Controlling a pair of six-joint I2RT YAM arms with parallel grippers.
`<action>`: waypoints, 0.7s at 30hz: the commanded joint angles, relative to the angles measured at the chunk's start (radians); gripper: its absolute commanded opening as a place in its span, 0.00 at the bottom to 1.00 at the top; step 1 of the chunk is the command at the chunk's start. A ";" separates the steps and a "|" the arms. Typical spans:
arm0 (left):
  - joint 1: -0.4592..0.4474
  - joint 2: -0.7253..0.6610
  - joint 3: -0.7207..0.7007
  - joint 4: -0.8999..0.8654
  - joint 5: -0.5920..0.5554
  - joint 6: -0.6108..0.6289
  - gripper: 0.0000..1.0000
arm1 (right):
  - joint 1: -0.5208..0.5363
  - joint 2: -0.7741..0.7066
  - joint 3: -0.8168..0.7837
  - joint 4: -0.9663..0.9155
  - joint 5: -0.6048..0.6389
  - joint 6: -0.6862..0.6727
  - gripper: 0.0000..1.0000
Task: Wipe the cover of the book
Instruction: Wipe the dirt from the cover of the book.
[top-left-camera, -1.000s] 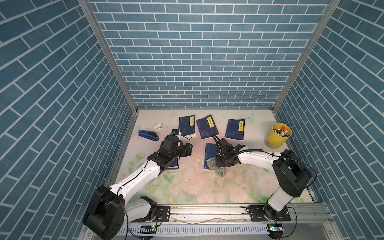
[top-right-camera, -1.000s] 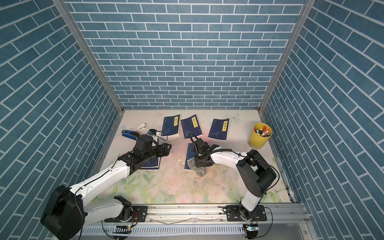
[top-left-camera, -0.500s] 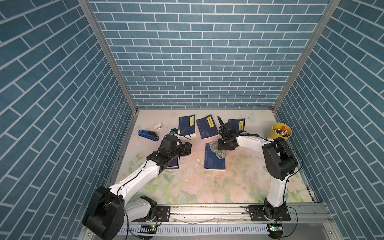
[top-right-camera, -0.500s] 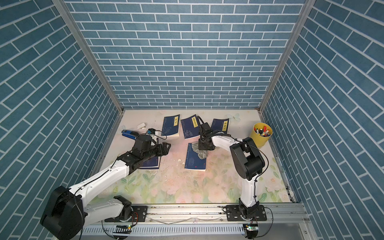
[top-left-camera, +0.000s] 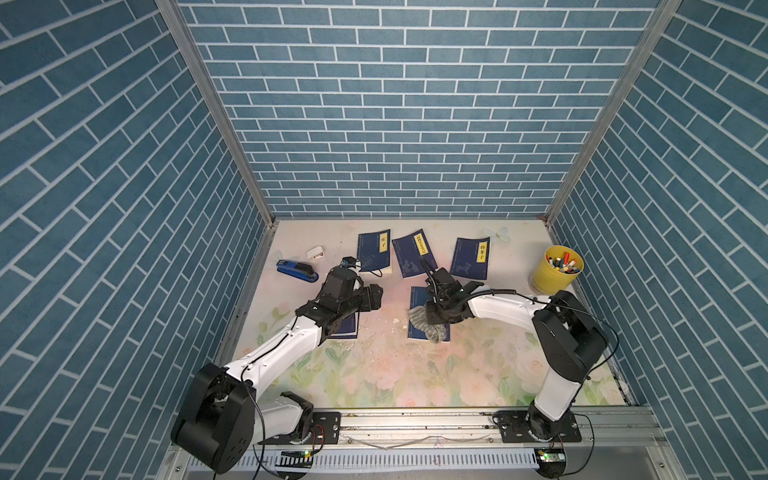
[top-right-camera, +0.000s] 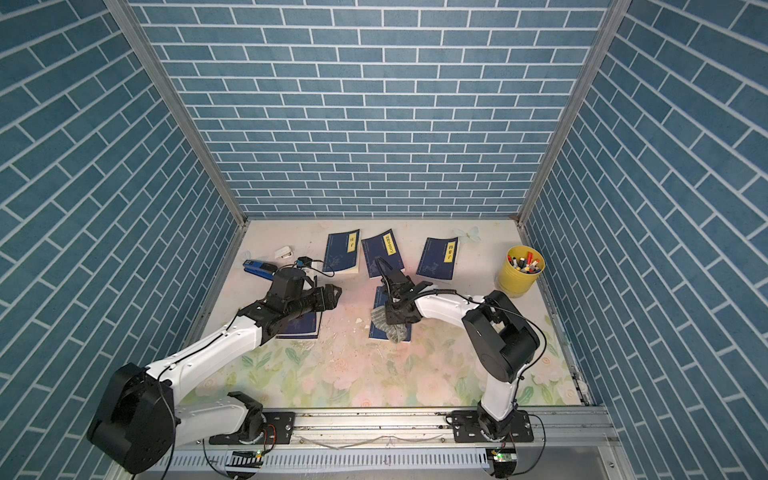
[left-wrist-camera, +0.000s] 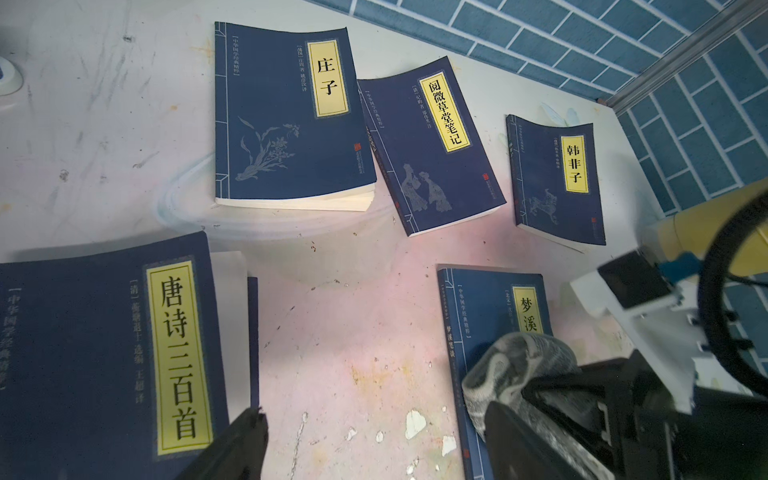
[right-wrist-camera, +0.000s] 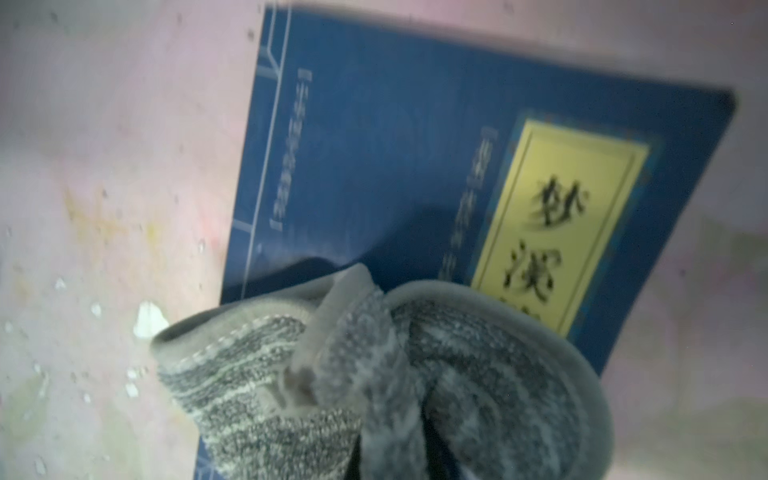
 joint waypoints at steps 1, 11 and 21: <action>0.014 -0.013 0.013 0.006 0.009 0.005 0.87 | -0.067 0.170 0.087 -0.094 -0.041 -0.051 0.00; 0.030 -0.025 0.011 0.001 0.008 0.005 0.88 | -0.022 0.236 0.224 -0.190 -0.049 -0.089 0.00; 0.042 -0.016 0.024 -0.006 0.006 0.017 0.88 | 0.104 0.074 -0.107 -0.059 -0.006 0.094 0.00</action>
